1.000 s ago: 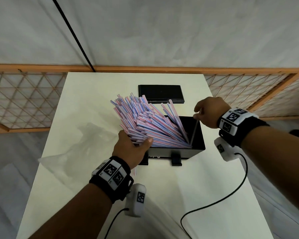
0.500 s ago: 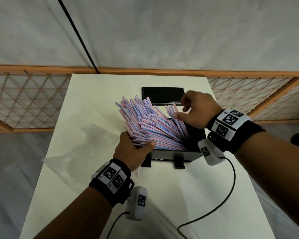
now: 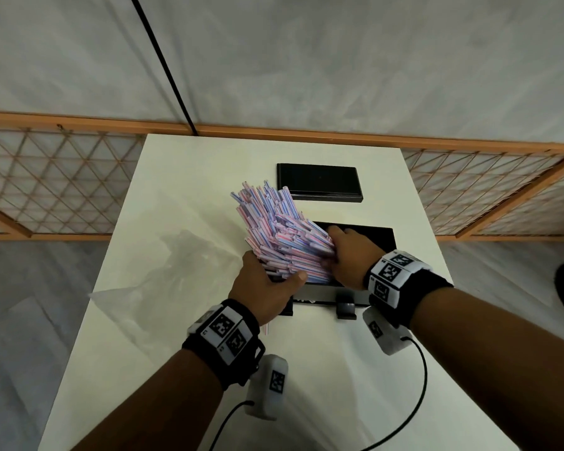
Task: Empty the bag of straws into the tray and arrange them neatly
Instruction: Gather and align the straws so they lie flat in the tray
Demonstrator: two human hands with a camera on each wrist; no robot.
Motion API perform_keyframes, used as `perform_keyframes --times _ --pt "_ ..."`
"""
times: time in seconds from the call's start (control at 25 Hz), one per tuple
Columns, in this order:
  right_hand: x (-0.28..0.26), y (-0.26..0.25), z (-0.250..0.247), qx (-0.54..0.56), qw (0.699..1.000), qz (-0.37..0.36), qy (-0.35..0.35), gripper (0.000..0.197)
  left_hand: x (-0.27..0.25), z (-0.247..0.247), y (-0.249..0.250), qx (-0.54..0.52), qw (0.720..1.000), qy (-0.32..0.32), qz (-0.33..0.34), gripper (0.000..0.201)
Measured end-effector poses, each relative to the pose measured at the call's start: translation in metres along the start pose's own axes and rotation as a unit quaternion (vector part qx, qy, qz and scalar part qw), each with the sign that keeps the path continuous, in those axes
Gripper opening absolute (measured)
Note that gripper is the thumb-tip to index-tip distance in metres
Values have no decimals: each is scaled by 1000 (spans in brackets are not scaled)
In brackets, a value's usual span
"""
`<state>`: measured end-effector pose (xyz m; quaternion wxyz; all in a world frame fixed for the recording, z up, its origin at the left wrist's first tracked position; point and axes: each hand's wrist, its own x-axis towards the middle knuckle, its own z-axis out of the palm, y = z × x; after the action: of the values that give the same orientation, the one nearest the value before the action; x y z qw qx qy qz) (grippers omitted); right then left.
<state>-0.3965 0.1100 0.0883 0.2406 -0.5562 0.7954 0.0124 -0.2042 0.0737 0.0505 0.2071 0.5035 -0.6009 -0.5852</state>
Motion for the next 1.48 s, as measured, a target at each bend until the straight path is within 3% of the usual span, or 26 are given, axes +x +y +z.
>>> perform_keyframes --times 0.2,0.36,0.44,0.56,0.64,0.72,0.84,0.96,1.04,1.16,1.28,1.36,1.48 --pt "-1 -14 -14 14 995 -74 72 42 -1 -3 1 17 1000 -11 4 84" --pt "-22 2 -21 15 990 2 140 41 -4 -19 12 57 996 65 -20 54" --pt "-34 7 -12 40 995 -4 94 42 -1 -27 13 67 994 74 -33 44" --pt "-41 3 9 45 996 -80 6 44 7 -34 1 94 992 22 -78 60" --pt "-39 1 15 34 995 -88 17 45 7 -31 -15 150 980 -26 -127 66" --pt "-38 3 17 56 995 -73 43 43 6 -22 -35 189 967 -49 -165 56" --pt "-39 9 26 88 990 -80 82 43 16 -2 -64 185 964 -29 -188 46" --pt "-38 12 32 140 981 -73 117 51 15 8 -60 106 973 28 -202 32" --pt "-37 14 34 154 977 -75 130 54 16 10 -65 116 971 54 -204 28" --pt "-36 19 38 137 978 -95 130 57 9 8 -69 163 959 34 -229 32" --pt "-35 21 39 125 978 -99 134 57 0 2 -72 244 932 -63 -261 31" --pt "-34 21 41 111 978 -107 139 58 -3 2 -69 206 939 -72 -267 25" --pt "-34 20 44 97 979 -115 137 56 4 2 -64 84 966 -7 -244 11"
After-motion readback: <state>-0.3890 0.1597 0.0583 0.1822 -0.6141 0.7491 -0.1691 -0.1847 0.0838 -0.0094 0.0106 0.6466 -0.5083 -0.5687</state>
